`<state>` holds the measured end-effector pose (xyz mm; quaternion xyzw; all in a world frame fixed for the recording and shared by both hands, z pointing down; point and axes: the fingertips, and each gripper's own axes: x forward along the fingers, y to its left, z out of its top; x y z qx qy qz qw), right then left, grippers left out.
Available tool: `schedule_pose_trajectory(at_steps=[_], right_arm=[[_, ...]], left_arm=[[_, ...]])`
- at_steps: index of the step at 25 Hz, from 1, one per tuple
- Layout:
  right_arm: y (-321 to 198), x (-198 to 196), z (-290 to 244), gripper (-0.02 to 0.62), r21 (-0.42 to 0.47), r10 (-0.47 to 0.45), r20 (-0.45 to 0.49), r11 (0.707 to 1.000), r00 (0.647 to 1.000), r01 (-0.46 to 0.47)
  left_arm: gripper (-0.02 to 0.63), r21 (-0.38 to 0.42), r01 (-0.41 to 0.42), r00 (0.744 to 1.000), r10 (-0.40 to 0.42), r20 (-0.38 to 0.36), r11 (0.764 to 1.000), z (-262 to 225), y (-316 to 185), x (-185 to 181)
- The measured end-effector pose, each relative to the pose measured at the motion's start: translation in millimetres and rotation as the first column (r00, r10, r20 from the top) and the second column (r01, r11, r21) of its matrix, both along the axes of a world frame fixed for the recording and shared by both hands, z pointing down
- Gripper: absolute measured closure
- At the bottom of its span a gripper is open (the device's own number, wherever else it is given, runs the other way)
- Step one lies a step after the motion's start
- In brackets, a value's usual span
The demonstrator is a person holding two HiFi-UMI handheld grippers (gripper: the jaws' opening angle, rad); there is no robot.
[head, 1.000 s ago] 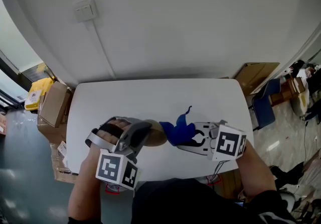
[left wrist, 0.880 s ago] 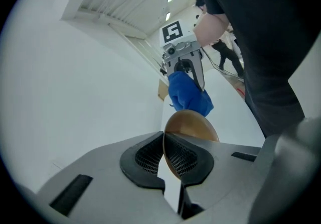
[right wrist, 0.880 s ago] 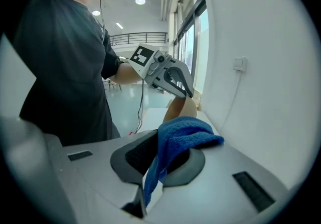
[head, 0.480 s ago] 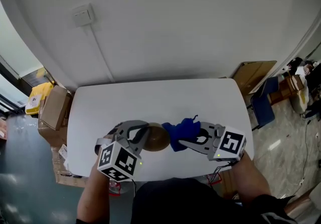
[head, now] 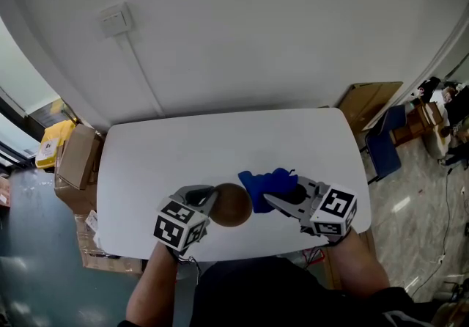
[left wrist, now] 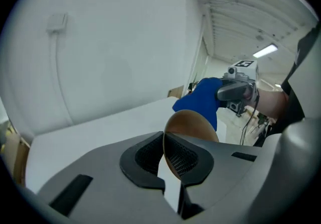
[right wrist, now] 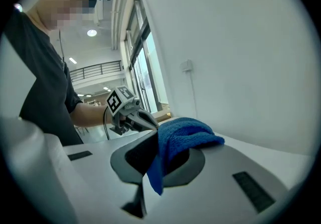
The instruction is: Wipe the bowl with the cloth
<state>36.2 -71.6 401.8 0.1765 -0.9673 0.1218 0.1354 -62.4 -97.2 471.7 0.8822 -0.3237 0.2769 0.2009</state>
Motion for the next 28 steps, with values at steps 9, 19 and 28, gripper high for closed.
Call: schedule_pose_trajectory(at_steps=[9,19,28], right_arm=[[-8,28,54,0.569,-0.177,0.214,0.048,0.963,0.976,-0.203],[2,41,90,0.569,-0.263,0.236,-0.001,0.937,0.972,-0.228],[7,51,95,0.569,-0.266,0.229,-0.029,0.936,0.973,-0.228]], left_arm=[[0.587,-0.336,0.147,0.982,-0.177,-0.059,0.93,111,14,2],[0.586,-0.432,0.231,0.969,-0.246,0.021,0.872,177,12,12],[0.586,-0.479,0.266,0.959,-0.282,0.041,0.837,204,11,19]])
